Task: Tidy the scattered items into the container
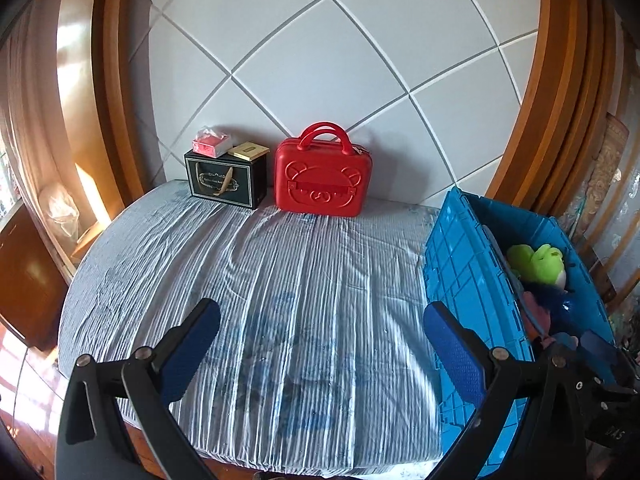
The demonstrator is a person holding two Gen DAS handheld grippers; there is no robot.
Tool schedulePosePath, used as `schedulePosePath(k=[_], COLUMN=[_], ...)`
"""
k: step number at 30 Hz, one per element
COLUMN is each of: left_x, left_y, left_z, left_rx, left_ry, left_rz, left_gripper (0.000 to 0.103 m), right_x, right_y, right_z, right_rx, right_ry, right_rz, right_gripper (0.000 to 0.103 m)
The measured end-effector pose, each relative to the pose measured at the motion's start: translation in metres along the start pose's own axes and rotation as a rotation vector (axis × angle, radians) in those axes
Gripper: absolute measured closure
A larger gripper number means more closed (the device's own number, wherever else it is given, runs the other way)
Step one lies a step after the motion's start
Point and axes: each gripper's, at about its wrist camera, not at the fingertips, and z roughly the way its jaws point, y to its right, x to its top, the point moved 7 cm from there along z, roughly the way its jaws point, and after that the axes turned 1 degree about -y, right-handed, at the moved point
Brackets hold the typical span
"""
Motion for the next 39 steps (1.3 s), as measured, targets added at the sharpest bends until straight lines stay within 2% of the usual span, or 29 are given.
schedulePosePath(k=[10, 20, 39], left_x=[-0.001, 0.002, -0.001], left_y=[-0.009, -0.01, -0.01], left_z=[-0.002, 0.005, 0.016], left_rx=[-0.033, -0.015, 0.003], left_ry=[-0.001, -0.001, -0.014], left_rz=[-0.011, 0.006, -0.006], left_gripper=[0.0, 0.0, 0.0], right_x=[-0.008, -0.01, -0.009], right_y=[-0.008, -0.004, 0.002], right_z=[0.002, 0.01, 0.015], right_rx=[-0.079, -0.131, -0.134], right_ry=[-0.025, -0.045, -0.054], right_rz=[-0.018, -0.032, -0.034], right_gripper=[0.0, 0.0, 0.0])
